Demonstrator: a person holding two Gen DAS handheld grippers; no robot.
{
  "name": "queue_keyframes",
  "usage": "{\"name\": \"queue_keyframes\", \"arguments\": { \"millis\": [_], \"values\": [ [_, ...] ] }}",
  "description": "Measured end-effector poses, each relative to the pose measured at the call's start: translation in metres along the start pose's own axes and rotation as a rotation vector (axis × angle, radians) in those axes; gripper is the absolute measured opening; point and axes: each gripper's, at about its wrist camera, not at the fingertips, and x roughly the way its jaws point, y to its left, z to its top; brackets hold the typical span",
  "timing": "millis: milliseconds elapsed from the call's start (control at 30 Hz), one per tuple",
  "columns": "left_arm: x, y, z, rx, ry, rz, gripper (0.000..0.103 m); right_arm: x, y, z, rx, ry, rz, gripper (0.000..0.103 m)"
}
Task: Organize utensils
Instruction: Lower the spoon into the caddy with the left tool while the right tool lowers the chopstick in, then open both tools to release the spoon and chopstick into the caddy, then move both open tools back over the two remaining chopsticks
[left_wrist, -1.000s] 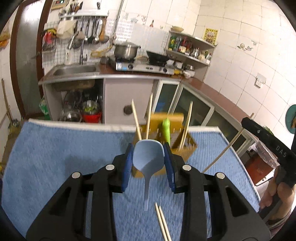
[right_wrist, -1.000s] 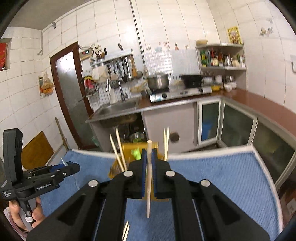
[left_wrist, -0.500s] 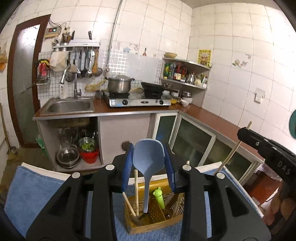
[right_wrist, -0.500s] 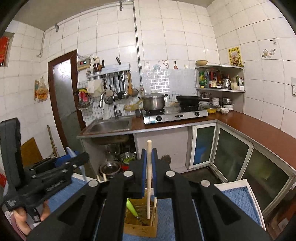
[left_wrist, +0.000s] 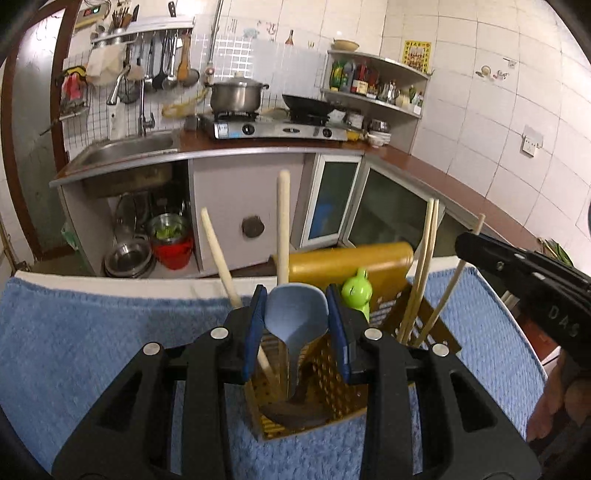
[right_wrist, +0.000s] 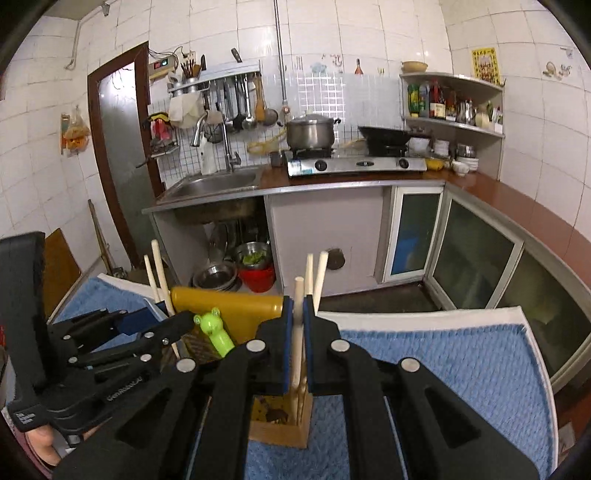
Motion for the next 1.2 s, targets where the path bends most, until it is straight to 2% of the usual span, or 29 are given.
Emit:
{"name": "queue_keyframes", "arguments": {
  "millis": [33, 67, 100, 167, 200, 233, 300, 333, 367, 400, 467, 500, 700, 933, 1033, 1200],
  "values": [
    [-0.001, 0.001, -0.001, -0.004, 0.000, 0.003, 0.032, 0.001, 0.000, -0.002, -0.002, 0.001, -0.001, 0.007],
    [-0.002, 0.003, -0.002, -0.005, 0.000, 0.005, 0.036, 0.001, 0.001, -0.004, -0.004, 0.008, 0.006, 0.008],
    [-0.006, 0.004, -0.002, -0.008, 0.000, 0.006, 0.049, 0.001, 0.001, -0.005, -0.005, 0.016, 0.006, 0.008],
    [-0.018, 0.007, -0.002, -0.023, -0.020, 0.015, 0.068, -0.002, 0.001, -0.007, -0.005, 0.025, 0.001, 0.008],
    [-0.029, 0.008, -0.001, -0.031, -0.039, 0.014, 0.072, -0.005, 0.001, -0.007, 0.000, 0.026, 0.000, 0.017],
    [-0.036, 0.009, -0.001, -0.032, -0.045, 0.012, 0.072, -0.010, -0.001, -0.008, 0.014, 0.025, -0.002, 0.034],
    [-0.050, 0.011, -0.001, -0.036, -0.038, 0.020, 0.074, -0.020, -0.003, -0.008, 0.033, 0.005, -0.005, 0.047],
    [-0.055, 0.013, -0.002, -0.038, -0.034, 0.026, 0.075, -0.025, -0.003, -0.008, 0.032, 0.000, -0.010, 0.047],
    [-0.061, 0.015, -0.003, -0.038, -0.032, 0.035, 0.082, -0.031, -0.002, -0.010, 0.026, 0.001, -0.017, 0.047],
    [-0.070, 0.020, -0.005, -0.041, -0.034, 0.058, 0.091, -0.036, -0.001, -0.011, 0.020, 0.004, -0.025, 0.047],
    [-0.085, 0.028, -0.012, -0.049, -0.040, 0.116, 0.098, -0.047, 0.000, -0.018, 0.012, 0.005, -0.044, 0.047],
    [-0.094, 0.035, -0.019, -0.059, -0.045, 0.141, 0.098, -0.053, 0.001, -0.024, 0.009, 0.009, -0.054, 0.049],
    [-0.121, 0.066, -0.066, -0.118, 0.013, 0.140, 0.098, -0.075, 0.015, -0.078, -0.003, 0.057, -0.080, 0.057],
    [-0.132, 0.067, -0.137, -0.077, 0.085, 0.168, 0.098, -0.081, 0.035, -0.155, 0.026, 0.132, -0.070, 0.058],
    [-0.130, 0.071, -0.158, -0.073, 0.114, 0.171, 0.098, -0.076, 0.041, -0.176, 0.043, 0.172, -0.056, 0.058],
    [-0.124, 0.083, -0.182, -0.095, 0.110, 0.206, 0.098, -0.069, 0.053, -0.196, 0.050, 0.205, -0.047, 0.058]
  ]
}}
